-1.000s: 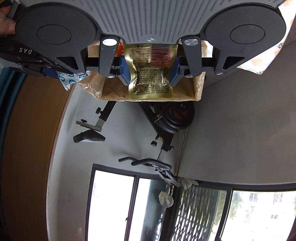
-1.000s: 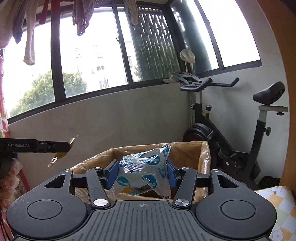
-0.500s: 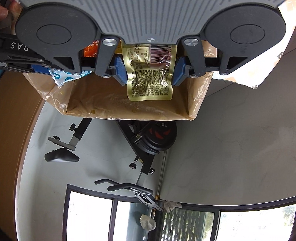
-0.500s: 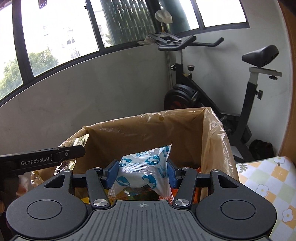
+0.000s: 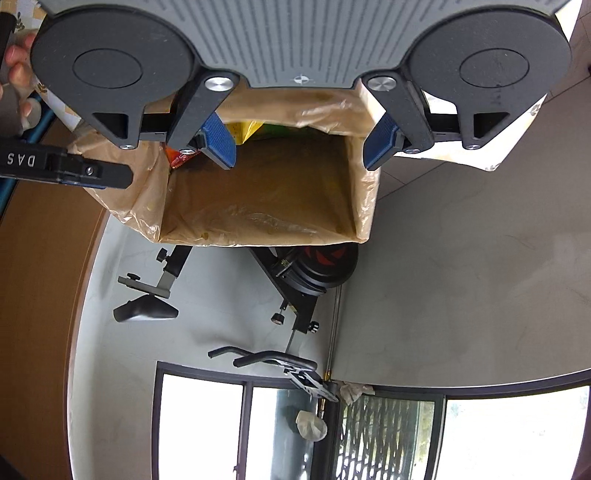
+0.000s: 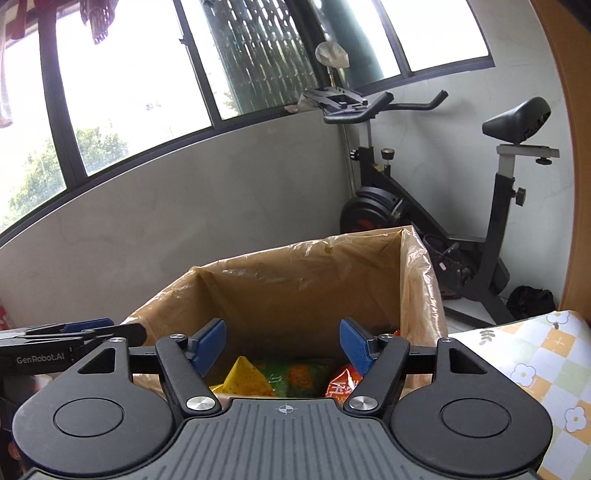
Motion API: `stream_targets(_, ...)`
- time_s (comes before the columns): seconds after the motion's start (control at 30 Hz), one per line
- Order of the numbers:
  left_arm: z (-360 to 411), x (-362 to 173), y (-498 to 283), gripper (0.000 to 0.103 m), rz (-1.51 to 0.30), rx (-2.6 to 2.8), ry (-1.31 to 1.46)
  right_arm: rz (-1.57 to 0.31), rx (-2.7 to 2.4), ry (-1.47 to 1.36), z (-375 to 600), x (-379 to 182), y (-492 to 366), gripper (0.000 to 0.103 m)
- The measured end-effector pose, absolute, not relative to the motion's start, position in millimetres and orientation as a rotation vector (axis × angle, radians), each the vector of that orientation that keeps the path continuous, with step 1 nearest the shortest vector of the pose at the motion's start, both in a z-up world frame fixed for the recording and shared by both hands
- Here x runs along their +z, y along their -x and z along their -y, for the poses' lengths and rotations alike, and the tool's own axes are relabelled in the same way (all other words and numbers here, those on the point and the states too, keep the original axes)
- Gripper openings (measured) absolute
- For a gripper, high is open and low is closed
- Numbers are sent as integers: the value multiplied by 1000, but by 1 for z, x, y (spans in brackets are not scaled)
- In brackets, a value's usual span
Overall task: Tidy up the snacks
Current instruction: 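Move left tool to the green chip bag while right tool reaches the pink bread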
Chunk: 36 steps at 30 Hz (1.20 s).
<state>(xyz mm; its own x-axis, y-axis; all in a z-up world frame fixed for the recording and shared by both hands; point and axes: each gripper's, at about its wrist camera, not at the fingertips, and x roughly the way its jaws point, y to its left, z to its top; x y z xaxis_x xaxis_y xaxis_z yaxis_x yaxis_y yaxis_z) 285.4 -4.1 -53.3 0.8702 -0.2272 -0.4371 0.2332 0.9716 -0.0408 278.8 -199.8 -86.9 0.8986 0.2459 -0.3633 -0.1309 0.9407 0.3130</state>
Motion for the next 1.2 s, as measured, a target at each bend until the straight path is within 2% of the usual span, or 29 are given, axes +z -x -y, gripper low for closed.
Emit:
stream_targets(0.1,-15,-62,-255,78,-470,-248,25,-338,206,-310,210,-88,-248,65)
stream_targets(0.3,-39,-95,-216,78,-575,-232,79,-318,159,-263,214,-109,-202,66)
stream_targets(0.37,-44,-108,-206,78,-613,-235,114,-330,146,-261,213,-119,-190,66)
stream_targets(0.5,-47,-132,-191,89,-662,-262,191,-405,130,-213,201,-148,-174,64)
stream_targets(0.83,-32,-181,-185,91,-808,-323,305,-541,132,-228,180,-205,-147,63)
stream_targets(1.2,-6,-217,-182,98,-917,-346,309,-577,165,-207,173,-217,-142,63)
